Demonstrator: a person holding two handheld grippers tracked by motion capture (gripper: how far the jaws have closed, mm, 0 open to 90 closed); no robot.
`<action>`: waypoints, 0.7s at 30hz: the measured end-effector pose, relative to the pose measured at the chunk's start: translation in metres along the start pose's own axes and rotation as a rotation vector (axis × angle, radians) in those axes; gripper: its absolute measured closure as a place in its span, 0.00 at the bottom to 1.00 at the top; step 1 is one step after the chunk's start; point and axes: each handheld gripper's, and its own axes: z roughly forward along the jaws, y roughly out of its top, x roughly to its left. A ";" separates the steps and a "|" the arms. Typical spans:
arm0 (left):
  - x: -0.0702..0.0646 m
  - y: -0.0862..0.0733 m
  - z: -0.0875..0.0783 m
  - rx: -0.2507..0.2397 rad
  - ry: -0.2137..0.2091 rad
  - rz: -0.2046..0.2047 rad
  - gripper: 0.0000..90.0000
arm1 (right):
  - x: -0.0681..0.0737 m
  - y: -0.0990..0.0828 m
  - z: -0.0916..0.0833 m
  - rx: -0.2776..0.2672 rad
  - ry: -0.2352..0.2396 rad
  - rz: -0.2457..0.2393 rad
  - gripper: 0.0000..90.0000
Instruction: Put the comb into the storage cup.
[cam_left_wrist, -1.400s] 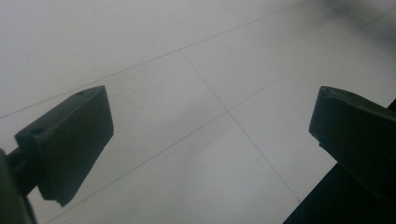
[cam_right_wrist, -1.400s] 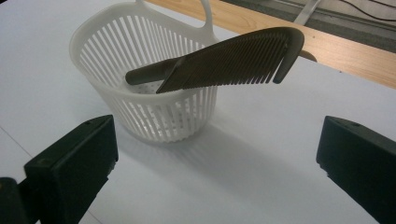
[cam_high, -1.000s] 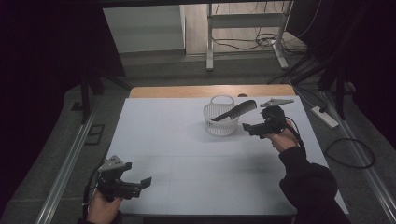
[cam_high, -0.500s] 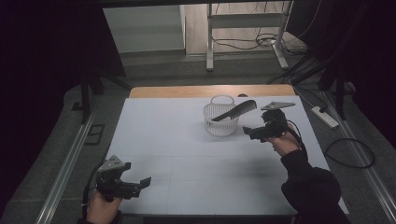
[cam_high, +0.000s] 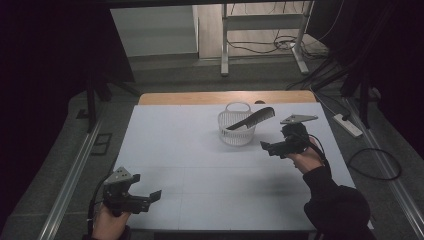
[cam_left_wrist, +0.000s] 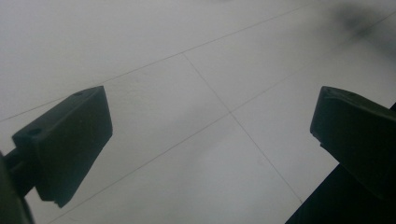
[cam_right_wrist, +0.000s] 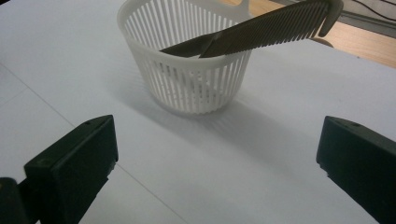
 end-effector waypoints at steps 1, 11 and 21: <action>0.000 0.000 0.000 -0.001 -0.001 0.001 0.00 | 0.001 0.000 -0.001 -0.002 0.001 0.000 0.00; 0.000 -0.002 -0.003 -0.019 -0.011 0.009 0.00 | 0.007 -0.005 -0.012 -0.022 0.005 0.009 0.00; 0.000 -0.003 -0.004 -0.028 -0.016 0.007 0.00 | 0.011 -0.014 -0.018 -0.011 0.016 0.004 0.00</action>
